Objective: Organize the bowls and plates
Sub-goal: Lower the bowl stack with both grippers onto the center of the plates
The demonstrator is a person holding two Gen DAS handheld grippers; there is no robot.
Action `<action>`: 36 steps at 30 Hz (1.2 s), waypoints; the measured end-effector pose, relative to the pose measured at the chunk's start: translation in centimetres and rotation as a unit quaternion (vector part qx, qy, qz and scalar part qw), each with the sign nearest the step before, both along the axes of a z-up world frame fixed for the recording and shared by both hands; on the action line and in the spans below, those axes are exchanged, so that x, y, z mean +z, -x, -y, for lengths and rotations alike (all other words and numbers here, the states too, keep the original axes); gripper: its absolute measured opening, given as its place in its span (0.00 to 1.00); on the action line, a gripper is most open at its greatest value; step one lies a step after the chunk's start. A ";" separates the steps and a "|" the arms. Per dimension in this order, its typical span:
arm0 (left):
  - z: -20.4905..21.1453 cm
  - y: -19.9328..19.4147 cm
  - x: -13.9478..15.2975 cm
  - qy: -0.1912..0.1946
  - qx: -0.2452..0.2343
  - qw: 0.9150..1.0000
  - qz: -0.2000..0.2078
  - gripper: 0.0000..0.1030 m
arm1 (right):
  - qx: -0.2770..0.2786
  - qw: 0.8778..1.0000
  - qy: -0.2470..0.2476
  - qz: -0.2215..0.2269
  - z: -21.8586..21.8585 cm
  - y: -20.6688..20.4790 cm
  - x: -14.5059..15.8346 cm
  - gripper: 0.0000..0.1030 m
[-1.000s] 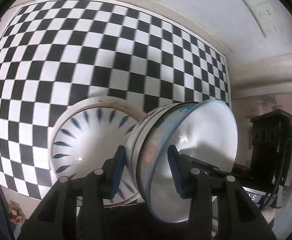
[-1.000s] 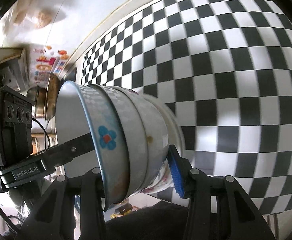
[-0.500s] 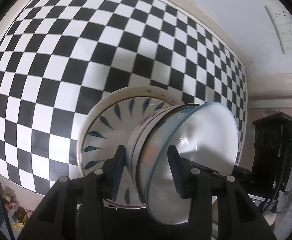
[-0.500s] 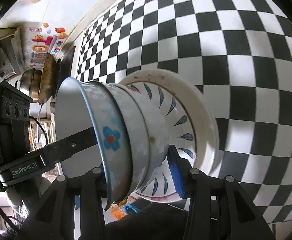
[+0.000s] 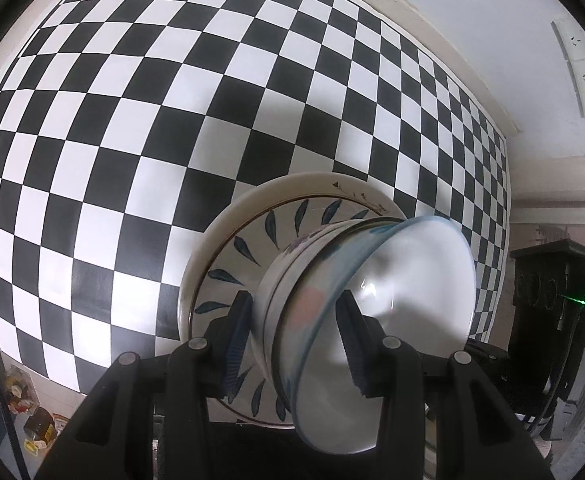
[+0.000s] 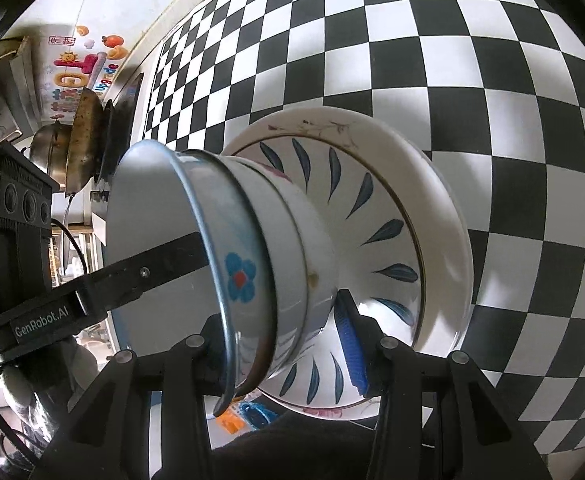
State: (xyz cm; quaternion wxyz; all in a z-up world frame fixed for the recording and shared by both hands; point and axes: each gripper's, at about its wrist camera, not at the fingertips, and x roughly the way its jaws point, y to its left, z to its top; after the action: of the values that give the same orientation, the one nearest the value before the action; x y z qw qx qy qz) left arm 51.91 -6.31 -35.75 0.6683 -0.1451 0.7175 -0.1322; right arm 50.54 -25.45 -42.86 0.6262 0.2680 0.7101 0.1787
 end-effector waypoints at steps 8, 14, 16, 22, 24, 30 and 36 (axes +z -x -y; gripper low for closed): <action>0.8 0.4 -0.2 -0.011 -0.010 1.000 -0.001 0.38 | -0.004 1.000 0.020 0.008 0.7 0.2 0.7 0.44; 0.9 0.5 -0.1 -0.019 -0.011 1.000 -0.005 0.38 | -0.005 0.999 0.033 0.010 0.6 0.1 1.0 0.43; 1.0 0.5 0.2 -0.028 -0.014 1.000 0.001 0.38 | -0.003 0.999 0.038 0.012 0.5 0.2 1.2 0.43; 1.1 0.6 1.4 -0.062 -0.017 0.998 0.025 0.40 | 0.002 0.998 0.055 0.015 0.1 0.2 1.8 0.43; 1.1 0.8 1.6 -0.071 -0.023 0.997 0.028 0.41 | 0.005 0.998 0.061 0.019 0.0 0.4 2.2 0.43; 0.8 1.6 2.8 -0.098 -0.038 0.992 0.063 0.58 | 0.022 0.992 0.110 0.050 -0.4 0.9 4.4 0.59; 0.6 2.3 5.3 -0.116 -0.032 0.985 0.123 0.91 | 0.032 0.981 0.169 0.093 -0.7 2.0 7.5 0.90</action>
State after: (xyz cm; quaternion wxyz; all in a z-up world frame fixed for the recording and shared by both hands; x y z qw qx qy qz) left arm 49.64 -6.89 -30.48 0.7593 -0.0267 0.6444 -0.0863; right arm 48.58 -24.76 -35.36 0.7198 0.1174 0.6768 0.1004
